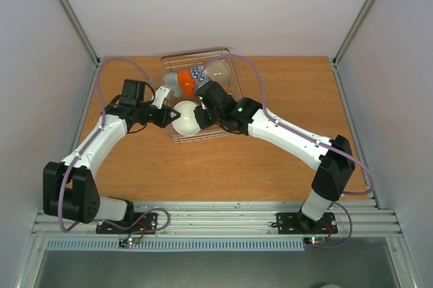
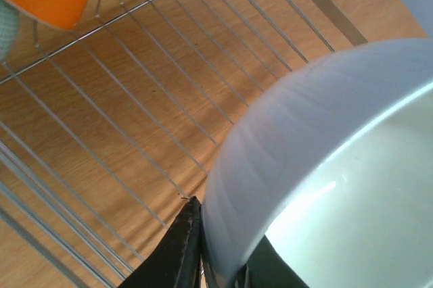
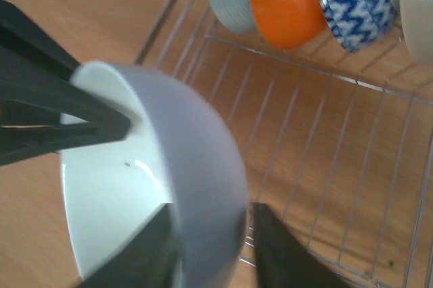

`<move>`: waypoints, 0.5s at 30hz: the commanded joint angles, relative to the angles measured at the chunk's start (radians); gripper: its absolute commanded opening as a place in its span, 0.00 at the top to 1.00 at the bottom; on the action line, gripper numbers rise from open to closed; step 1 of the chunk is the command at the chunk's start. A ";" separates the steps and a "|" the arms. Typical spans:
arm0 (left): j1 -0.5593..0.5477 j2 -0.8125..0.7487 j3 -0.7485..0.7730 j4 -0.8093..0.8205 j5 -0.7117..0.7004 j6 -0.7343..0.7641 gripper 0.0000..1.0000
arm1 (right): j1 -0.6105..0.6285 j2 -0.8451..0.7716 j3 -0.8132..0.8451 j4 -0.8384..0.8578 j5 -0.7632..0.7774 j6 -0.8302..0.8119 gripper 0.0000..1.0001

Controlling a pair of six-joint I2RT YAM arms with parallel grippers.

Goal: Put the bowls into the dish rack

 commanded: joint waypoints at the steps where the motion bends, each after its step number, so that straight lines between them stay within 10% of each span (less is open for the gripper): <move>1: -0.010 -0.011 0.020 0.020 0.196 0.134 1.00 | -0.022 -0.100 -0.045 0.099 -0.095 -0.069 0.57; 15: 0.060 0.008 0.029 0.008 0.329 0.143 1.00 | -0.091 -0.324 -0.333 0.268 -0.406 0.002 0.01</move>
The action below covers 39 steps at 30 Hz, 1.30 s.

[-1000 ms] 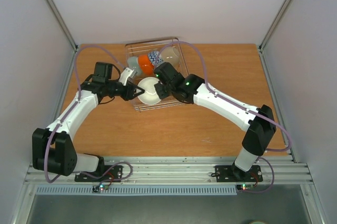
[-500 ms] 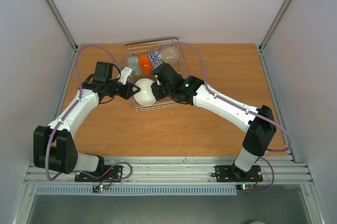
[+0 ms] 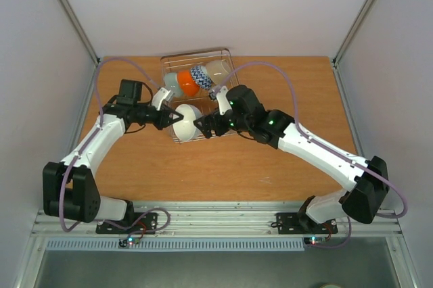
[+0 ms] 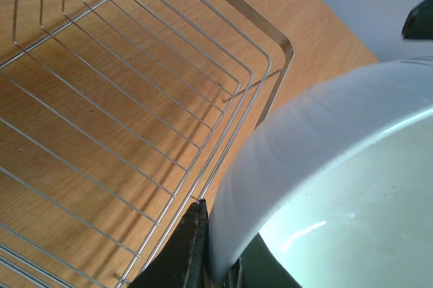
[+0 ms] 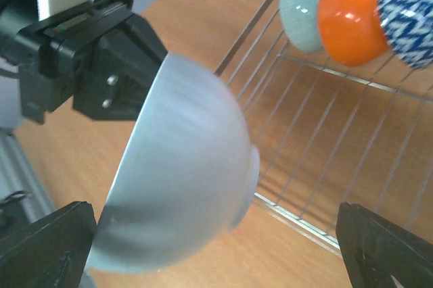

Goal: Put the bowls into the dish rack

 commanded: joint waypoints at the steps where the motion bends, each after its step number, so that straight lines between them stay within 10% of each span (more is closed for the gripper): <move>1: 0.034 0.000 0.026 0.033 0.112 0.006 1.00 | -0.054 -0.054 -0.099 0.106 -0.171 0.066 0.02; 19: 0.039 -0.035 0.005 0.053 0.140 0.008 1.00 | -0.172 -0.017 -0.329 0.633 -0.598 0.393 0.02; 39: 0.038 -0.023 0.008 0.048 0.127 0.002 1.00 | -0.174 0.057 -0.326 0.777 -0.711 0.466 0.02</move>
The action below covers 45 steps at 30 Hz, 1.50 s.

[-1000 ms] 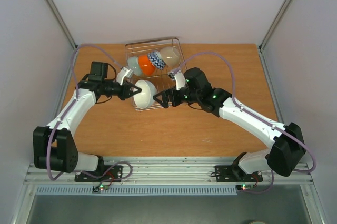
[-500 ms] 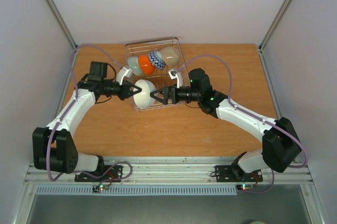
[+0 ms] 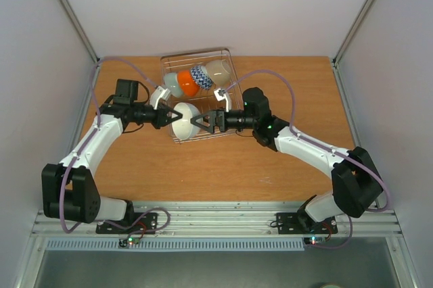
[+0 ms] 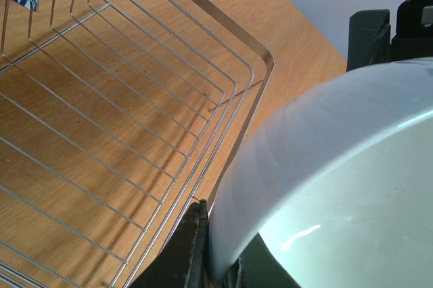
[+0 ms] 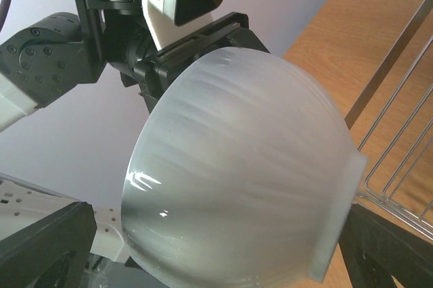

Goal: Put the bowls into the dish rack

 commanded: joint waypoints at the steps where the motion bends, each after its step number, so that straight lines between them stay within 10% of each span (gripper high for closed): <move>1: 0.000 -0.017 0.009 0.047 0.038 -0.001 1.00 | -0.001 0.022 0.015 0.049 -0.050 0.017 0.02; 12: -0.038 -0.037 0.006 0.045 -0.019 0.013 1.00 | 0.027 0.044 0.061 -0.022 -0.034 -0.030 0.15; 26: -0.052 -0.038 0.005 0.049 -0.046 0.015 1.00 | 0.028 0.050 0.081 -0.038 -0.033 -0.041 0.94; 35: -0.052 -0.070 -0.002 0.074 -0.144 -0.008 0.33 | 0.028 0.032 0.213 -0.365 0.142 -0.257 0.99; 45: -0.035 -0.107 0.011 0.099 -0.441 -0.031 0.22 | 0.027 0.124 0.525 -0.820 0.540 -0.447 0.99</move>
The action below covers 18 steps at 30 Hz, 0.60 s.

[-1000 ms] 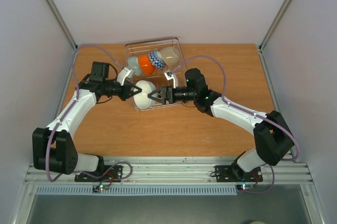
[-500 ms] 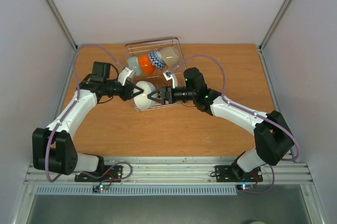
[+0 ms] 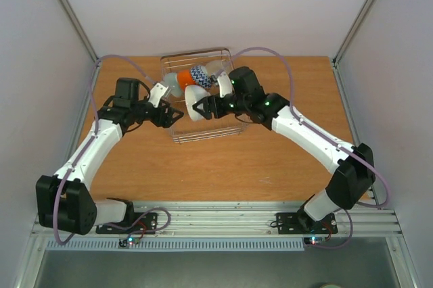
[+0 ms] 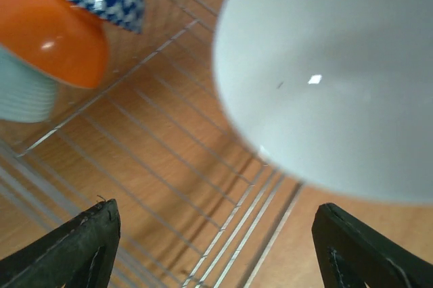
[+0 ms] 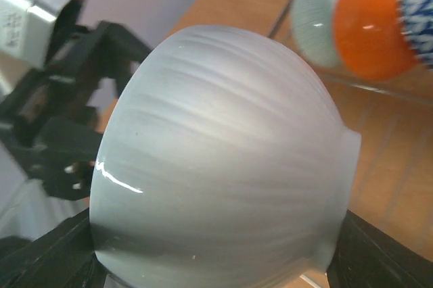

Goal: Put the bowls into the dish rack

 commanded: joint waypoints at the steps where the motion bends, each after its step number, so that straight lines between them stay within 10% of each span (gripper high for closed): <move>1: 0.019 -0.034 0.011 0.059 -0.207 -0.023 0.22 | 0.001 0.070 0.169 -0.230 0.231 -0.110 0.99; 18: 0.056 -0.031 0.006 0.064 -0.201 -0.027 0.21 | 0.031 0.395 0.616 -0.711 0.697 -0.177 0.99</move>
